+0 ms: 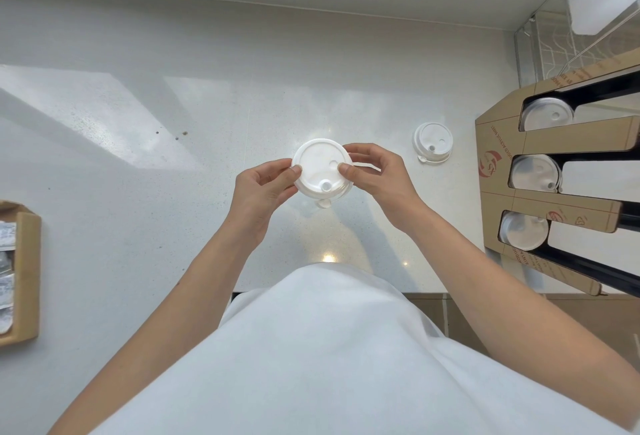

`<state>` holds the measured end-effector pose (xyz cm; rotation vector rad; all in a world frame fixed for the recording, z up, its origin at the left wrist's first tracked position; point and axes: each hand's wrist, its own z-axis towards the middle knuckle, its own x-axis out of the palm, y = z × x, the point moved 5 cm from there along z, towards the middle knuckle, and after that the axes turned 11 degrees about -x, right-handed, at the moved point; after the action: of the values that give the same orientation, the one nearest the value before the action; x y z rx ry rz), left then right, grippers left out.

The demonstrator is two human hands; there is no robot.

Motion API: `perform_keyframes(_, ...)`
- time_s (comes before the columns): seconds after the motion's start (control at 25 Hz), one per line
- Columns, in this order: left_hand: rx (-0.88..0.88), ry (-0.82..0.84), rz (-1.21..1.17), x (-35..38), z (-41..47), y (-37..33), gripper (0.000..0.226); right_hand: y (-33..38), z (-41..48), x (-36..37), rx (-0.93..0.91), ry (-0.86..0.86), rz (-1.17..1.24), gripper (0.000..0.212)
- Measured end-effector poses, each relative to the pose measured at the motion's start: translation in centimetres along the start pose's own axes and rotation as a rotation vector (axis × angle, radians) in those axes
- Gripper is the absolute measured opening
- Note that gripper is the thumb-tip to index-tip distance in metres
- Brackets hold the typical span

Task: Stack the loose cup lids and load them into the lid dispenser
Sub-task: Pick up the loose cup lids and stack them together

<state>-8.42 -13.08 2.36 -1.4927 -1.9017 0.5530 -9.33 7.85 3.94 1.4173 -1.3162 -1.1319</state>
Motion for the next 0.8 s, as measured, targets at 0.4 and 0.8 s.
perform_keyframes(0.4,0.039,-0.039,0.032,0.5,0.3,0.5,0.022,-0.4,-0.3,-0.2,-0.045,-0.091,0.001,0.033)
perform_keyframes(0.8,0.026,-0.055,0.048,1.2,0.6,0.1,0.033,0.1,0.2,-0.9,-0.066,-0.079,-0.039,0.034)
